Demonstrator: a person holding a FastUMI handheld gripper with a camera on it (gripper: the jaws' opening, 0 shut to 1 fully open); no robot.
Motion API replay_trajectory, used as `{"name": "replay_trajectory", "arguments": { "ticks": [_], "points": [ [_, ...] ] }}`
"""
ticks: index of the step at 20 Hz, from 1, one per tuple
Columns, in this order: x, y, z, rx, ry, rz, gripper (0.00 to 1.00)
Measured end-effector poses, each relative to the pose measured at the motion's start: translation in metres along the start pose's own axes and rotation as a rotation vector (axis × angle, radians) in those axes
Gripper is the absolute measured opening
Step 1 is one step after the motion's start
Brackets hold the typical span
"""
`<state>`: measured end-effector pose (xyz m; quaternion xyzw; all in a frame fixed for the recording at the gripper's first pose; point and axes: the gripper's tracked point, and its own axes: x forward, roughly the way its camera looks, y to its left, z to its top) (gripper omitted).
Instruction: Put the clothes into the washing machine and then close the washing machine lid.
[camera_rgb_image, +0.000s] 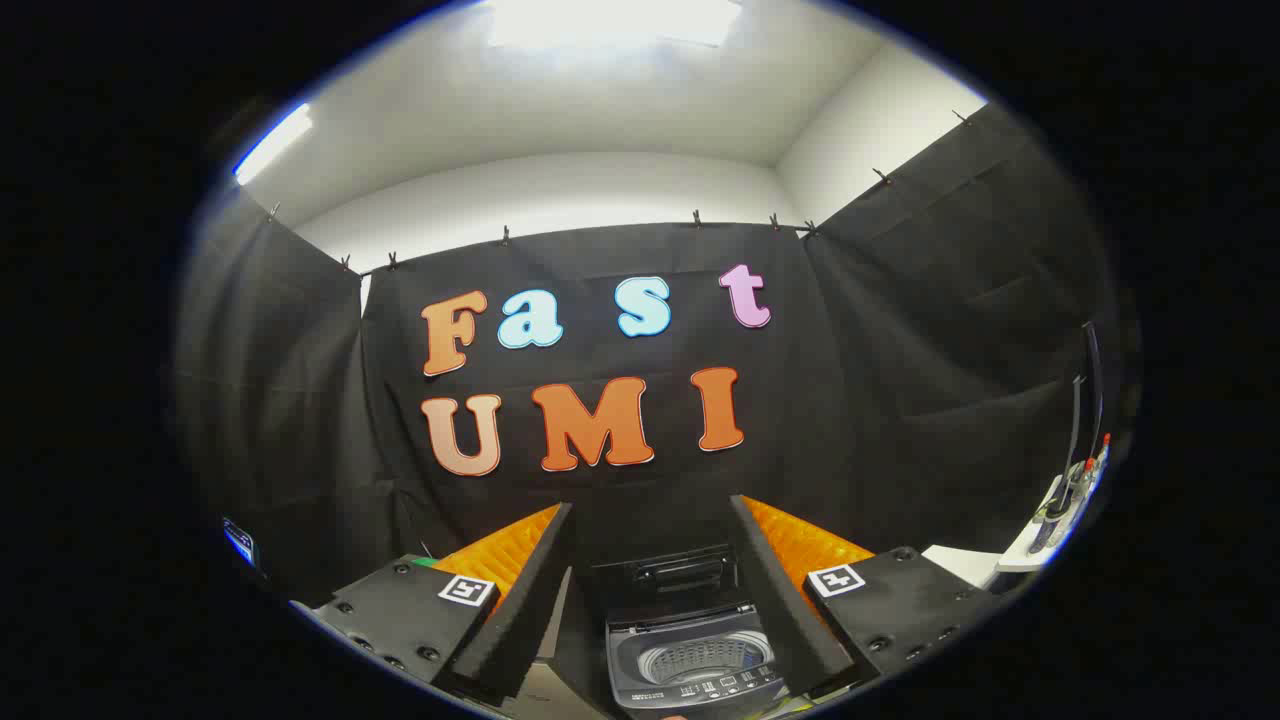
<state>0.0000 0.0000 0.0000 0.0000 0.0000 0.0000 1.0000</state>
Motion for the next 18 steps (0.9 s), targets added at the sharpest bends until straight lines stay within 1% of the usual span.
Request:
{"name": "replay_trajectory", "arguments": {
  "ticks": [18],
  "points": [
    [-0.010, 0.005, 0.004, -0.005, -0.002, -0.007, 0.98]
  ]
}}
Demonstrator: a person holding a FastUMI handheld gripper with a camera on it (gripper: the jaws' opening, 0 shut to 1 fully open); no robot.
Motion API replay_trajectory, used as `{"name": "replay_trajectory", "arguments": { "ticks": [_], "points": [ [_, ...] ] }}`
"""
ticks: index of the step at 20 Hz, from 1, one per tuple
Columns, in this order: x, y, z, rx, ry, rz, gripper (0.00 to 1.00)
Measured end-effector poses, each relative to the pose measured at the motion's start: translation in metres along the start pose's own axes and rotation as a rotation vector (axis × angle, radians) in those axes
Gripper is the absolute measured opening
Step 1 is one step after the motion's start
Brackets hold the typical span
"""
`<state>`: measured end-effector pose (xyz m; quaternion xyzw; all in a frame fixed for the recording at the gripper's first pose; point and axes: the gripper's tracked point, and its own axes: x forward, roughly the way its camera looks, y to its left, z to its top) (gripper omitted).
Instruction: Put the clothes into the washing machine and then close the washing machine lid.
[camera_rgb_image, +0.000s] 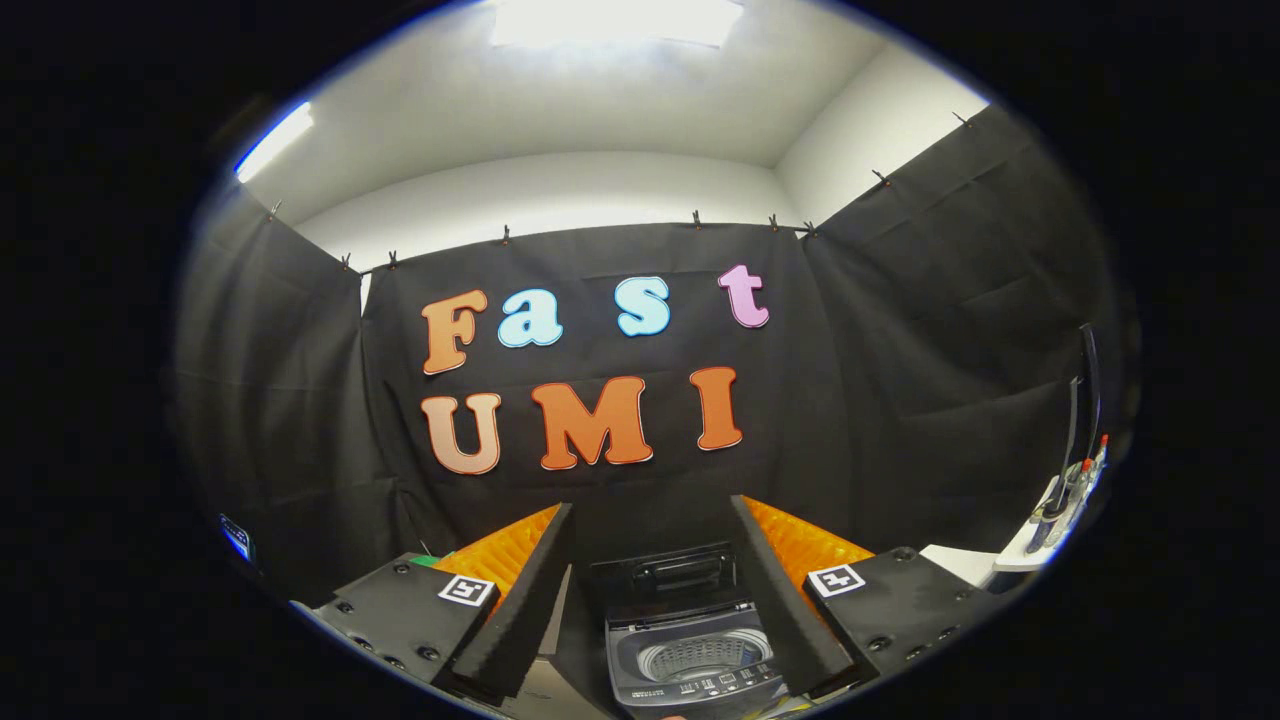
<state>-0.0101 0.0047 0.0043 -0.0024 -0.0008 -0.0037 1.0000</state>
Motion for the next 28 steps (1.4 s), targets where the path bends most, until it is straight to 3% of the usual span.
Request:
{"name": "replay_trajectory", "arguments": {
  "ticks": [15, 20, 28],
  "points": [
    [0.012, 0.027, 0.007, -0.017, -0.002, 0.030, 0.98],
    [0.043, 0.089, 0.021, -0.002, -0.021, 0.131, 0.98],
    [0.103, 0.229, -0.006, 0.079, 0.056, 0.367, 0.98]
  ]
}}
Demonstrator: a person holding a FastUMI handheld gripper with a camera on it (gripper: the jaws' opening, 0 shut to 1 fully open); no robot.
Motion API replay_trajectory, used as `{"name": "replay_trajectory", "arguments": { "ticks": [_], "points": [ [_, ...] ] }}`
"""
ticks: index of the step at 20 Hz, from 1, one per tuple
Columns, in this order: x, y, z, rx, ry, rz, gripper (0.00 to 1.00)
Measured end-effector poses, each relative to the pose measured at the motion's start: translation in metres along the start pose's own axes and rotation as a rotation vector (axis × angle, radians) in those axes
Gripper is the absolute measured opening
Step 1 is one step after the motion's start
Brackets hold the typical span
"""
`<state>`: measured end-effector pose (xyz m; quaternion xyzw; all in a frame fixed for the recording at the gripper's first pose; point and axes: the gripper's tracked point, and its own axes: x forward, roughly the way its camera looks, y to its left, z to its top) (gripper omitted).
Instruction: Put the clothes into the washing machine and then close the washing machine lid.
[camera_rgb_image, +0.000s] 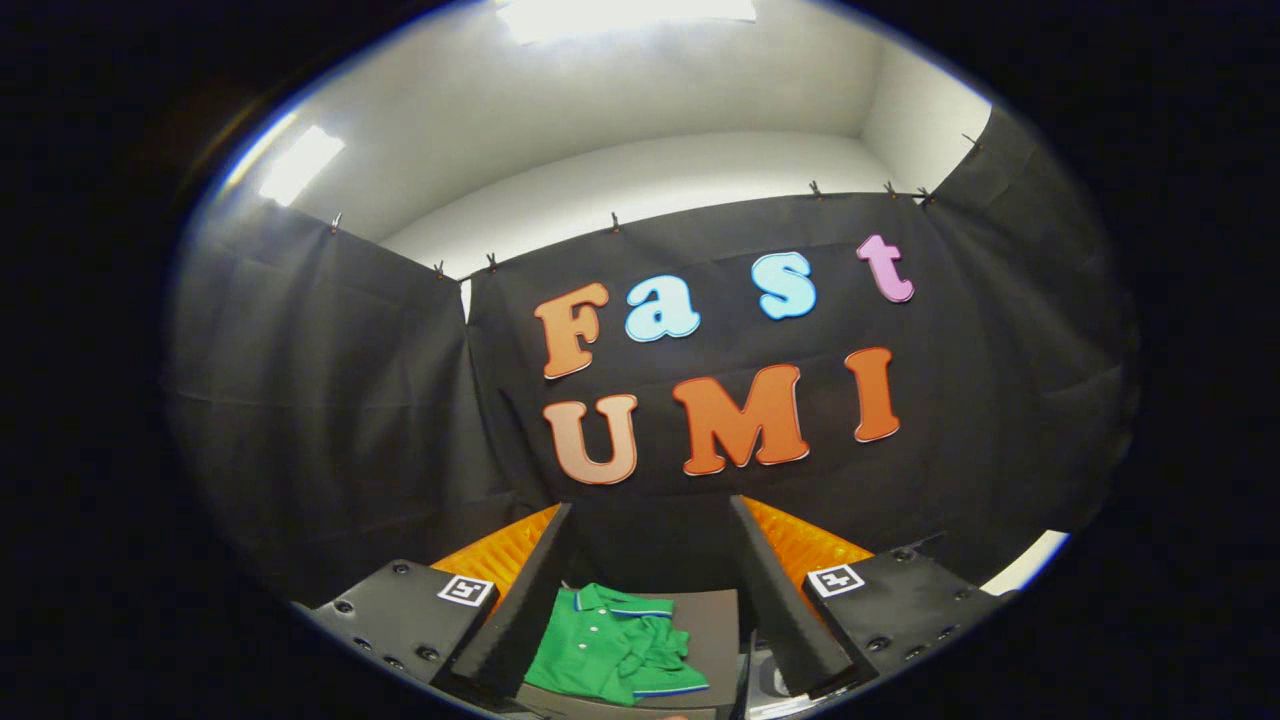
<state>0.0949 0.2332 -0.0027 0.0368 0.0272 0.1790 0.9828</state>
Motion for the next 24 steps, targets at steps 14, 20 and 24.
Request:
{"name": "replay_trajectory", "arguments": {
  "ticks": [14, 20, 24],
  "points": [
    [0.112, 0.057, -0.198, 0.053, 0.476, -0.034, 0.98],
    [0.121, 0.065, -0.287, 0.027, 0.712, -0.070, 0.99],
    [0.124, 0.070, -0.317, 0.005, 0.774, -0.072, 0.99]
  ]
}}
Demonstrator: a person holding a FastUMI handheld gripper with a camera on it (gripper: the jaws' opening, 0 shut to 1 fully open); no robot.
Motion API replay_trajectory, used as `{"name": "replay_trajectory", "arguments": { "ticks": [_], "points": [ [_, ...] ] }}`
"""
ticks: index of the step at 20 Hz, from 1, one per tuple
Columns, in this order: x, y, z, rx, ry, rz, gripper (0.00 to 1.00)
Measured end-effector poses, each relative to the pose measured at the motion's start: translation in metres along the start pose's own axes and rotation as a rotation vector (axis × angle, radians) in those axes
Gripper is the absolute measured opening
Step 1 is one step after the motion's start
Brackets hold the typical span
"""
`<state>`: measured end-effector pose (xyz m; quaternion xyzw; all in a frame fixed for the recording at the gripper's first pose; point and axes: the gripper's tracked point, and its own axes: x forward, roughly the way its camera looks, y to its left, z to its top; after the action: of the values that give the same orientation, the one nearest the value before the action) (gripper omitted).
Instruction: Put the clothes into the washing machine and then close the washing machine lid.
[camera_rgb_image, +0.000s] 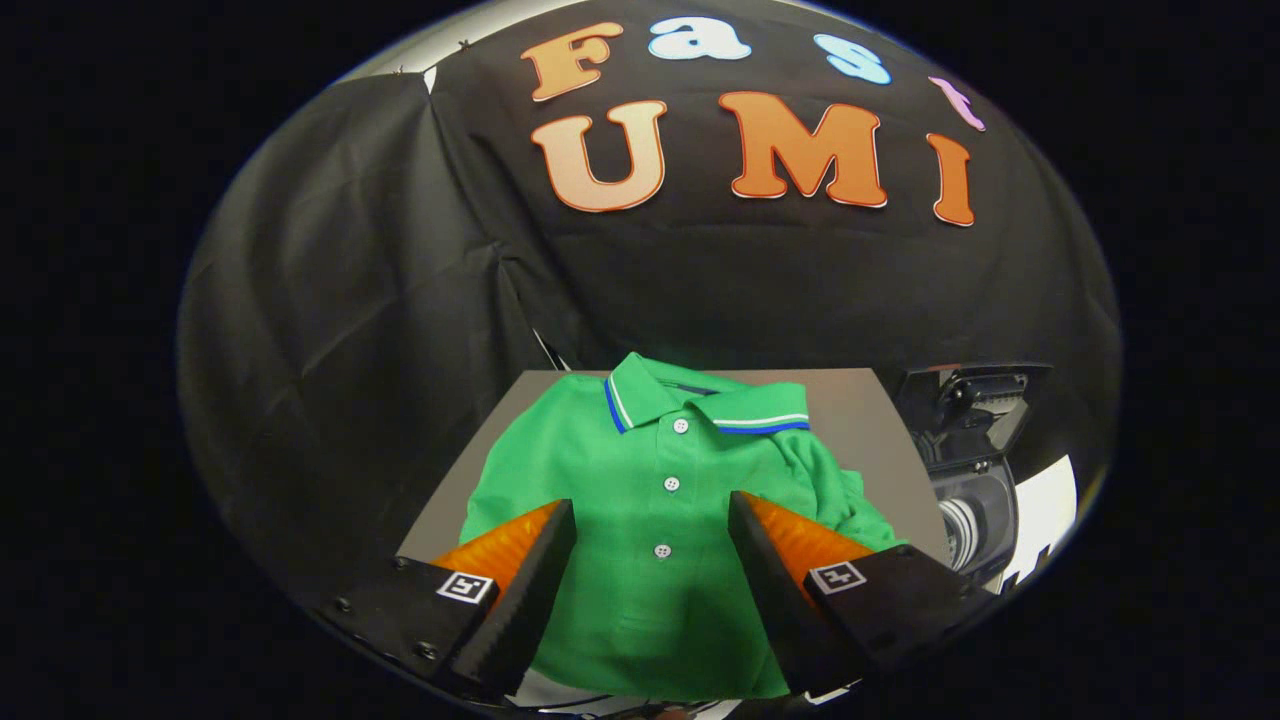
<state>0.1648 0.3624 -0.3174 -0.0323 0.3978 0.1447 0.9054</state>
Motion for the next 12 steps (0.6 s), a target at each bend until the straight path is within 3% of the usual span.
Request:
{"name": "replay_trajectory", "arguments": {
  "ticks": [12],
  "points": [
    [0.017, -0.008, -0.019, -0.008, 0.060, -0.029, 0.97]
  ]
}}
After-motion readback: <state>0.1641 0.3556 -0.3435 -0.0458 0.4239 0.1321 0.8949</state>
